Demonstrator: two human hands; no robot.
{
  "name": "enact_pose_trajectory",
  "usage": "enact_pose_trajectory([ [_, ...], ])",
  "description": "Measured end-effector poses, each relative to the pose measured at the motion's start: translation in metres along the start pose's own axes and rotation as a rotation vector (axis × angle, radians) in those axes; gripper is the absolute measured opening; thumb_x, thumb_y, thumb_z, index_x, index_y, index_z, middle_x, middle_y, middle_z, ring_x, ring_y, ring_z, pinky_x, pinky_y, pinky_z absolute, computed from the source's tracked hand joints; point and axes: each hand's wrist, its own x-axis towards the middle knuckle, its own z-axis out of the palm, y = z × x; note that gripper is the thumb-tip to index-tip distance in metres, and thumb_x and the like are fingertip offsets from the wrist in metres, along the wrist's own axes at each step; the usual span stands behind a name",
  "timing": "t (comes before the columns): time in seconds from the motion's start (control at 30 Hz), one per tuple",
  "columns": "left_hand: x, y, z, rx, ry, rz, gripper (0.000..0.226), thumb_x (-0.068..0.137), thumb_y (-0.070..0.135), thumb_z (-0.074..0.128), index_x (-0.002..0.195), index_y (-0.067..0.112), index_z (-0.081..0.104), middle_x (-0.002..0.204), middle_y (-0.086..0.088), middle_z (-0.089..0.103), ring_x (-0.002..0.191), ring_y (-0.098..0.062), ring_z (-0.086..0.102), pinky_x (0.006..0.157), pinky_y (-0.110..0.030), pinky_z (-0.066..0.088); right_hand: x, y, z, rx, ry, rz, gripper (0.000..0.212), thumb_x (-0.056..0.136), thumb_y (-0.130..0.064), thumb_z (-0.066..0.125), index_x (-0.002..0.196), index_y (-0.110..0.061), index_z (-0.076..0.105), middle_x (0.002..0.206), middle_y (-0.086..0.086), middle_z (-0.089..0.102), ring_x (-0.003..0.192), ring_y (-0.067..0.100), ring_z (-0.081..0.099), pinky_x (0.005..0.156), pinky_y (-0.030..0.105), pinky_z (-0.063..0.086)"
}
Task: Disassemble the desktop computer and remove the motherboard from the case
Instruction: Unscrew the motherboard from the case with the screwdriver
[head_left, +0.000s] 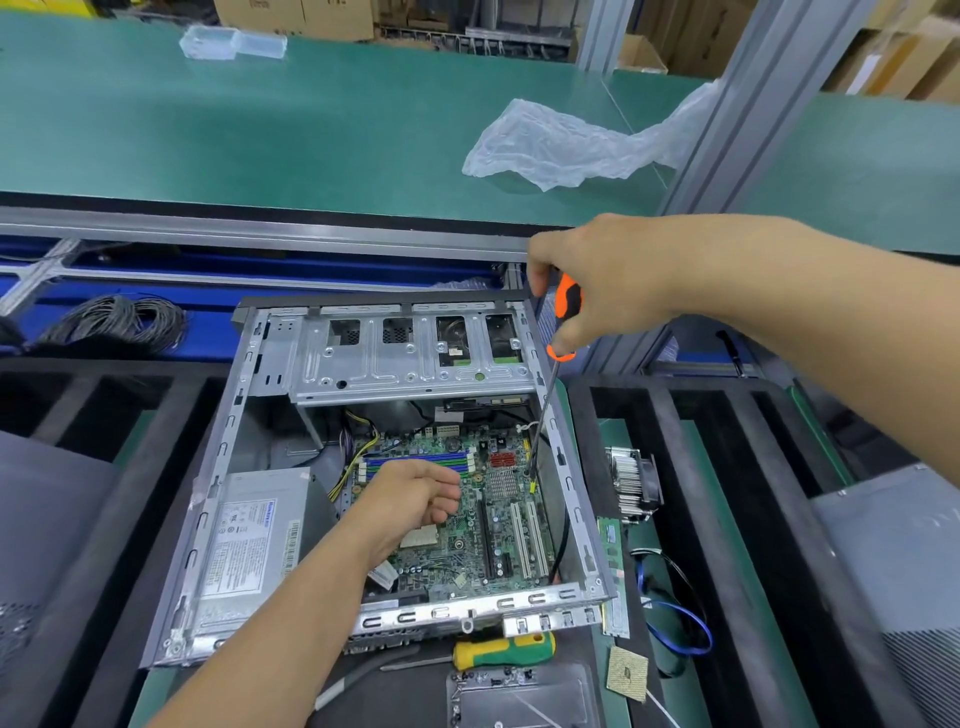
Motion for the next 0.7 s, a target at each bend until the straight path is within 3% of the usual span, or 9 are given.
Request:
enact_pose_trajectory([
  [0.07, -0.001, -0.001, 0.0, 0.013, 0.002, 0.006, 0.026, 0.096, -0.006, 0.044, 0.096, 0.002, 0.069, 0.091, -0.017, 0.071, 0.069, -0.016, 0.066, 0.061, -0.024, 0.052, -0.001, -0.005, 0.001, -0.106, 0.038, 0.07, 0.058, 0.076, -0.077, 0.055, 0.098, -0.025, 0.041, 0.081, -0.001, 0.044, 0.07, 0.02, 0.049, 0.061, 0.036, 0.042],
  [0.17, -0.001, -0.003, -0.002, 0.078, -0.004, 0.033, 0.024, 0.098, -0.003, 0.046, 0.096, 0.007, 0.069, 0.092, -0.014, 0.071, 0.071, -0.015, 0.064, 0.06, -0.023, 0.05, 0.0, -0.012, 0.003, -0.245, 0.112, 0.084, 0.056, 0.089, -0.073, 0.037, 0.085, -0.017, 0.043, 0.075, 0.002, 0.036, 0.059, 0.02, 0.038, 0.053, 0.034, 0.031],
  [0.3, 0.0, -0.005, -0.002, 0.113, -0.008, 0.047, 0.015, 0.098, 0.009, 0.054, 0.099, 0.013, 0.069, 0.083, -0.006, 0.07, 0.063, -0.01, 0.059, 0.055, -0.021, 0.046, 0.001, -0.01, 0.002, -0.163, 0.123, 0.004, 0.03, 0.088, -0.043, 0.062, 0.097, -0.019, 0.048, 0.077, 0.001, 0.043, 0.068, 0.027, 0.053, 0.061, 0.036, 0.045],
  [0.47, -0.001, -0.005, -0.001, 0.188, 0.003, 0.075, 0.017, 0.098, 0.019, 0.055, 0.094, 0.019, 0.071, 0.067, 0.003, 0.062, 0.055, -0.009, 0.052, 0.053, -0.024, 0.041, -0.002, -0.004, -0.003, -0.02, 0.005, -0.046, 0.035, 0.079, -0.028, 0.074, 0.103, -0.028, 0.049, 0.092, -0.004, 0.058, 0.075, 0.013, 0.053, 0.069, 0.036, 0.051],
  [0.57, -0.002, -0.004, 0.0, 0.211, -0.003, 0.085, 0.017, 0.098, 0.021, 0.054, 0.094, 0.021, 0.071, 0.066, 0.004, 0.06, 0.053, -0.007, 0.049, 0.053, -0.024, 0.041, -0.002, -0.006, 0.0, -0.046, -0.024, -0.002, 0.047, 0.077, -0.056, 0.071, 0.104, -0.027, 0.045, 0.095, -0.002, 0.056, 0.083, 0.019, 0.055, 0.078, 0.04, 0.051],
  [0.63, -0.003, -0.004, -0.001, 0.217, -0.008, 0.091, 0.017, 0.098, 0.022, 0.054, 0.094, 0.022, 0.071, 0.065, 0.005, 0.059, 0.052, -0.008, 0.048, 0.053, -0.024, 0.041, -0.003, -0.01, 0.002, -0.112, 0.026, 0.064, 0.057, 0.08, -0.075, 0.05, 0.098, -0.022, 0.038, 0.083, 0.001, 0.045, 0.075, 0.024, 0.05, 0.068, 0.04, 0.046],
  [0.7, -0.004, -0.005, -0.001, 0.225, -0.011, 0.096, 0.018, 0.099, 0.024, 0.054, 0.094, 0.023, 0.071, 0.065, 0.004, 0.058, 0.054, -0.01, 0.047, 0.053, -0.025, 0.041, -0.003, -0.014, 0.005, -0.216, 0.103, 0.094, 0.053, 0.089, -0.072, 0.037, 0.092, -0.019, 0.034, 0.074, 0.0, 0.033, 0.063, 0.022, 0.037, 0.057, 0.036, 0.034],
])
